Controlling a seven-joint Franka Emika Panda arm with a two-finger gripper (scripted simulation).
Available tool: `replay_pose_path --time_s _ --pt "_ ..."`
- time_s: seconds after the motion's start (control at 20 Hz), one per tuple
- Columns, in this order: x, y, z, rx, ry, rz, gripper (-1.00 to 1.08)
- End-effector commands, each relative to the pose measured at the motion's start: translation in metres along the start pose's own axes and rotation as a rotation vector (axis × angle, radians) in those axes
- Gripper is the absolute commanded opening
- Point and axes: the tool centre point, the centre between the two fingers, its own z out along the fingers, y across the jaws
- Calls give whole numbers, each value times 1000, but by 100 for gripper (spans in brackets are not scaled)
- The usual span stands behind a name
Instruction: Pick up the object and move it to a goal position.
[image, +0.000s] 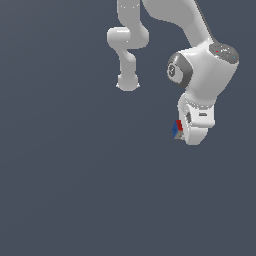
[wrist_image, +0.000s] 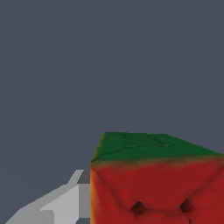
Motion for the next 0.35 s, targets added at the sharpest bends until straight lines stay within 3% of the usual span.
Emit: replay_pose_path --time_s 0.0,0.3 --pt "16 -4 -11 -1 0 3 -100" --pt "31 -7 -19 -1 1 3 -100"
